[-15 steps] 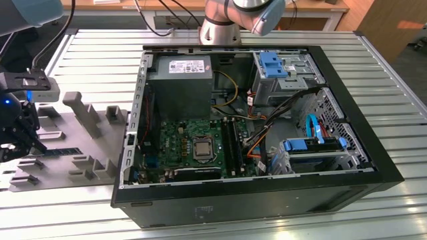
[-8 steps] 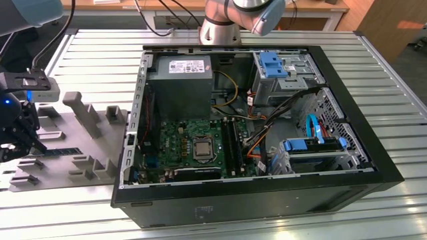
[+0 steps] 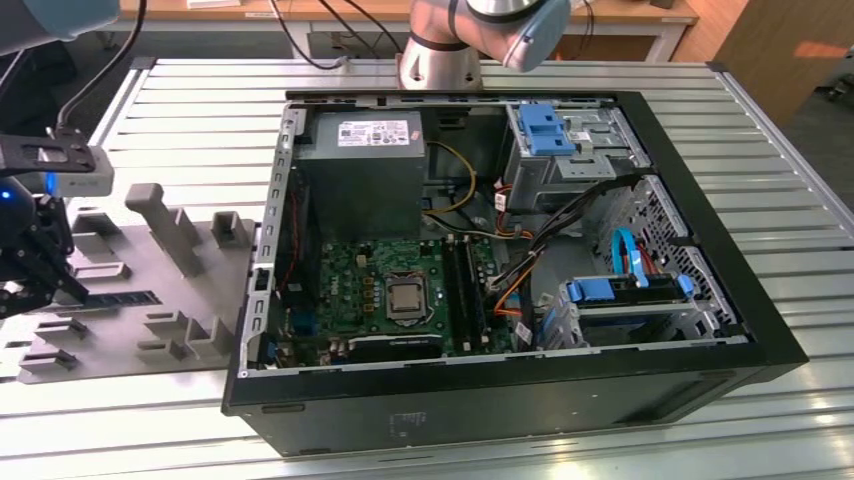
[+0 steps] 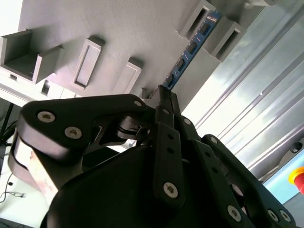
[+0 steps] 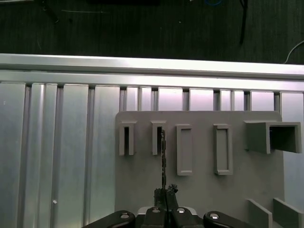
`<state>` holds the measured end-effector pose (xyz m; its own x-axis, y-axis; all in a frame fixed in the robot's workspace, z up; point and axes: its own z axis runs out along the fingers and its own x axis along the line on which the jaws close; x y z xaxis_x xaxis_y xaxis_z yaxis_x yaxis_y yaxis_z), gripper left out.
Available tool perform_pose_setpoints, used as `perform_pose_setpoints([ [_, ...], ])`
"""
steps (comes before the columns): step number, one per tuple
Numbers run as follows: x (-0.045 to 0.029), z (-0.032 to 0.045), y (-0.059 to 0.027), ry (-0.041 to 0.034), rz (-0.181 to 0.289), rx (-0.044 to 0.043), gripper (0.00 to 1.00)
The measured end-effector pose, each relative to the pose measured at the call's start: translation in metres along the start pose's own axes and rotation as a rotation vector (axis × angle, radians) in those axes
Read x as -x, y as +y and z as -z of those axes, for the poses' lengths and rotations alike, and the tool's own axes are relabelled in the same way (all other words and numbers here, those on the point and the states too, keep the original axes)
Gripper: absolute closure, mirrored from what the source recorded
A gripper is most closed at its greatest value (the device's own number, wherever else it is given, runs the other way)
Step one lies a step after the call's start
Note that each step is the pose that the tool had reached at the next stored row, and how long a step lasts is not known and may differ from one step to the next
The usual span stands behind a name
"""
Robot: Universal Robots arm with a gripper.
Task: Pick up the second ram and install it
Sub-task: 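Pick up the second ram and move it above second insertion slot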
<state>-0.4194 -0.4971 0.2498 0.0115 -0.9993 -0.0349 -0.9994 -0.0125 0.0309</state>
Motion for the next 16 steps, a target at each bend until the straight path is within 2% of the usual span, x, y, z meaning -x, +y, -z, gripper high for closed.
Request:
perform_pose_setpoints([
  [9, 0.0010, 0.0280, 0.0009, 0.0001, 0.000, 0.0000, 0.89],
  [16, 0.0021, 0.0593, 0.0018, 0.0001, 0.000, 0.0001, 0.89],
])
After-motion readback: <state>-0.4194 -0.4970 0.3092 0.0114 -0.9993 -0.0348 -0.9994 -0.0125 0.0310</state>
